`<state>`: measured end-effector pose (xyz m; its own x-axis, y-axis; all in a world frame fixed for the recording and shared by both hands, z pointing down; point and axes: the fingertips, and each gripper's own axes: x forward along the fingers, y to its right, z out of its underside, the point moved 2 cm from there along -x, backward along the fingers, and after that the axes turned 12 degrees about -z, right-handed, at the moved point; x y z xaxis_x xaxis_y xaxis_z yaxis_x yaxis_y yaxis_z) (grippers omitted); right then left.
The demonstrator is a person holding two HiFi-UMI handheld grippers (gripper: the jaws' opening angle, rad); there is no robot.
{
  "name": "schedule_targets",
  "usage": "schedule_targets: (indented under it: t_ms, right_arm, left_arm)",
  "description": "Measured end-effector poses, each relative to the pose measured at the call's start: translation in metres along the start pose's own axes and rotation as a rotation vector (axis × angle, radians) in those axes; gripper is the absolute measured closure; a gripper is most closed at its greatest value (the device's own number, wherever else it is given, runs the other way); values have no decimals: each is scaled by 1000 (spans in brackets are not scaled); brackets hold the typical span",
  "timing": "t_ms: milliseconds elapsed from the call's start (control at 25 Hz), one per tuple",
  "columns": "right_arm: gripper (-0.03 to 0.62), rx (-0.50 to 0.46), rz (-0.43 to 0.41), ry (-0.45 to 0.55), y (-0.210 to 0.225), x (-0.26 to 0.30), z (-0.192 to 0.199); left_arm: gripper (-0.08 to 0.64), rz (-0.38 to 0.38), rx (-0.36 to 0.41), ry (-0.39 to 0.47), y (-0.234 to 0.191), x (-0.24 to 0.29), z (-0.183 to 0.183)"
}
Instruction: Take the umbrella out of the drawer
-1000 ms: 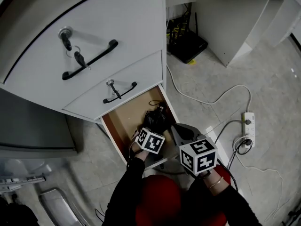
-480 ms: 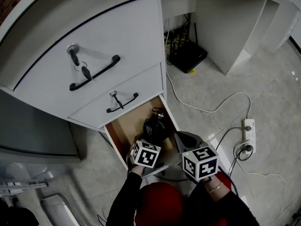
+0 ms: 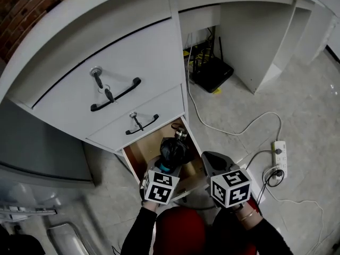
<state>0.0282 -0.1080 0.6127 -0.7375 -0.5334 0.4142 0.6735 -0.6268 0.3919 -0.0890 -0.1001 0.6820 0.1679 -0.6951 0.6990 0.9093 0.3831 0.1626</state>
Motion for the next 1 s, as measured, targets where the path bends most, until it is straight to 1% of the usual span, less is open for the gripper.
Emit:
schedule_targets:
  t_ms: [160, 240, 400, 640, 800, 1000]
  right_arm:
    - [594, -31, 7, 33, -2, -11, -22]
    - [594, -45, 13, 44, -3, -17, -30]
    - [595, -59, 20, 64, -5, -28, -43]
    - [595, -90, 6, 112, -16, -42, -61]
    - [595, -101, 1, 144, -25, -50, -67]
    - [595, -106, -1, 175, -35, -63, -75]
  left_arm:
    - [327, -18, 36, 60, -4, -22, -23]
    - [325, -26, 43, 88, -6, -33, -33]
    - [325, -30, 20, 143, -9, -57, -50]
    - [325, -55, -17, 229, -15, -93, -72]
    - [325, -84, -34, 269, -21, -114, -79]
    - [325, -98, -62, 314, -25, -140, -87]
